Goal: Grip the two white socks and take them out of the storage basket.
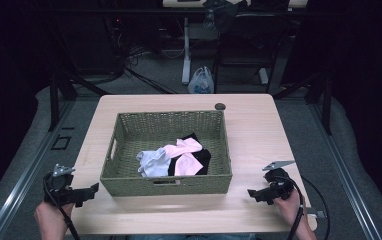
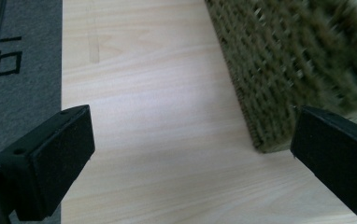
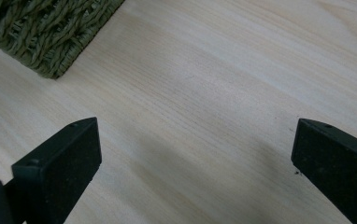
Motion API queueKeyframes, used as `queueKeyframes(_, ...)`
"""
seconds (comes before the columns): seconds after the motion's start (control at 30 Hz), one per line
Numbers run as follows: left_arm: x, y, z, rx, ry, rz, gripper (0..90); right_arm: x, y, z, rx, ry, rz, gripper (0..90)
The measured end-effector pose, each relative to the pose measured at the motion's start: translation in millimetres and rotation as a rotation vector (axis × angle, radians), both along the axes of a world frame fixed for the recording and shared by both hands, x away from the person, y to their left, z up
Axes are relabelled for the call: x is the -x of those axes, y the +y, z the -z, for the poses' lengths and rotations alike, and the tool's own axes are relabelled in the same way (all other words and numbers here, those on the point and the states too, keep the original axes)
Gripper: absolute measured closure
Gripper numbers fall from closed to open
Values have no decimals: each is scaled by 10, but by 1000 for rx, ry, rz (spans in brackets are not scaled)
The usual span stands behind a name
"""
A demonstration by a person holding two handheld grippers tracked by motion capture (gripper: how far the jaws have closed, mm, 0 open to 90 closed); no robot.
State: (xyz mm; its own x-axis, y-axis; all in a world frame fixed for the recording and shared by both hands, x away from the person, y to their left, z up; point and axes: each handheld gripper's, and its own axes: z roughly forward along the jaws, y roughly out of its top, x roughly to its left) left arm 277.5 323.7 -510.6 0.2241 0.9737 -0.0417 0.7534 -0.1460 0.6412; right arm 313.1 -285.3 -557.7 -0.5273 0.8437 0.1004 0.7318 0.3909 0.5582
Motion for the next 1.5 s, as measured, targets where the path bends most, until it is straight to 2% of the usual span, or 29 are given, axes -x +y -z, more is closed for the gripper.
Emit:
queueKeyframes(0.27, 3, 17, -224, 9, -31, 17, 1, -10, -7, 1, -5, 5, -2, 14)
queueKeyframes(0.4, -45, -21, -379, 9, -49, 43, 0, -14, -1, 5, 11, 9, -9, 14)
queueKeyframes(0.5, -67, -43, -439, 7, -54, 55, 0, -12, -2, 0, 13, 11, -14, 14)
queueKeyframes(0.63, -125, -90, -564, 11, -62, 65, 0, -16, -20, 4, -5, 9, 6, 18)
queueKeyframes(0.77, -193, -158, -666, 29, -75, 100, 0, -17, -20, 1, -6, 9, 6, 18)
queueKeyframes(0.9, -280, -290, -767, 14, -81, 141, 0, -16, -1, 3, -6, 6, 1, 18)
queueKeyframes(1.2, -542, -646, -910, -34, -64, 242, 0, -15, -1, 0, -3, 5, -5, 18)
queueKeyframes(1.33, -628, -740, -936, -28, -63, 261, 0, -13, 0, -2, -3, 5, -6, 18)
queueKeyframes(1.4, -710, -848, -955, -35, -56, 282, 0, -11, -4, -4, 0, 3, -2, 18)
queueKeyframes(1.5, -768, -912, -963, -40, -44, 301, 0, -13, -6, -4, 0, 1, -3, 19)
